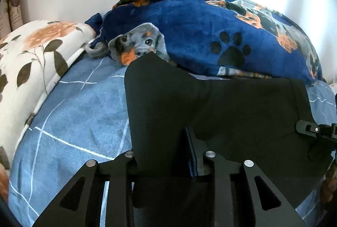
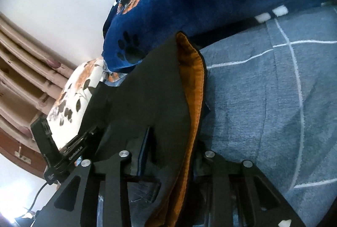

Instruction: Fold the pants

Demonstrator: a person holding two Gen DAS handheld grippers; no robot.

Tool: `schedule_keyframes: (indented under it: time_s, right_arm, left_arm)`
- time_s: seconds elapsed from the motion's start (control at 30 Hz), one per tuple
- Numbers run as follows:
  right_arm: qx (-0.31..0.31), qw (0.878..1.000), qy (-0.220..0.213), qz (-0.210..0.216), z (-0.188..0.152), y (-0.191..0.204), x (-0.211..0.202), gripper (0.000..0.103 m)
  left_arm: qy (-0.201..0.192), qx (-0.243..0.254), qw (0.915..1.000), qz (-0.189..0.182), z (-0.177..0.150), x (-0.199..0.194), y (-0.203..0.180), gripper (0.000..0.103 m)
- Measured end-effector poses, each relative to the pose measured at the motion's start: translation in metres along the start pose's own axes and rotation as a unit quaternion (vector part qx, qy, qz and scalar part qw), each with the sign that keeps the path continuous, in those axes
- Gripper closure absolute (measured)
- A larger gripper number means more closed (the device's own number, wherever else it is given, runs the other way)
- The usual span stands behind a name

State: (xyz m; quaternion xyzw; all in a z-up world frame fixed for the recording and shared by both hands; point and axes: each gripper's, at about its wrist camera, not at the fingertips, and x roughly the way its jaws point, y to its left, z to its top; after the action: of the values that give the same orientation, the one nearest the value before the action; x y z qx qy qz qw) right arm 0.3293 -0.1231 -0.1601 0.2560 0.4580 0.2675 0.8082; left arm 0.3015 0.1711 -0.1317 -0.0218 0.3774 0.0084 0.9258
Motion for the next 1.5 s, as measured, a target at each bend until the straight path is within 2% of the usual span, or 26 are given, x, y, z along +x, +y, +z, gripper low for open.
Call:
schedule_keyframes:
  time_s: [0.3,0.4,0.5,0.67,0.73,0.9,1.03,1.23,1.5]
  right_arm:
    - [-0.048,0.995,-0.036,-0.076,-0.007,0.017,-0.001,0.066]
    - [-0.060,0.992,-0.044,-0.098,-0.008,0.021,-0.002,0.060]
    - [-0.077,0.989,-0.047,-0.120,-0.010,0.028,0.001,0.053]
    - [-0.139,0.975,-0.034,-0.171,-0.016,0.050,0.016,0.031]
    - [-0.153,0.970,-0.031,-0.186,-0.018,0.056,0.022,0.028]
    - [-0.156,0.968,-0.033,-0.195,-0.020,0.057,0.023,0.026]
    - [-0.160,0.962,-0.039,-0.219,-0.021,0.058,0.023,0.016]
    - [-0.161,0.957,-0.044,-0.236,-0.021,0.061,0.023,0.010]
    - [-0.165,0.952,-0.050,-0.251,-0.023,0.063,0.022,0.008]
  left_arm:
    - [-0.004,-0.006,1.0000,0.003,-0.001,0.001,0.002,0.066]
    - [-0.005,-0.007,0.9999,0.005,-0.002,0.001,0.003,0.065]
    - [-0.006,-0.008,0.9999,0.008,-0.002,0.001,0.003,0.064]
    - [-0.007,-0.012,0.9998,0.012,-0.003,0.000,0.003,0.059]
    - [-0.007,-0.016,0.9997,0.015,-0.003,0.000,0.004,0.057]
    - [-0.007,-0.018,0.9995,0.026,-0.003,0.000,0.004,0.051]
    - [-0.006,-0.021,0.9990,0.040,-0.004,0.000,0.005,0.043]
    - [-0.003,-0.021,0.9989,0.043,-0.003,0.000,0.005,0.042]
    - [-0.004,-0.021,0.9986,0.049,-0.003,0.000,0.007,0.039]
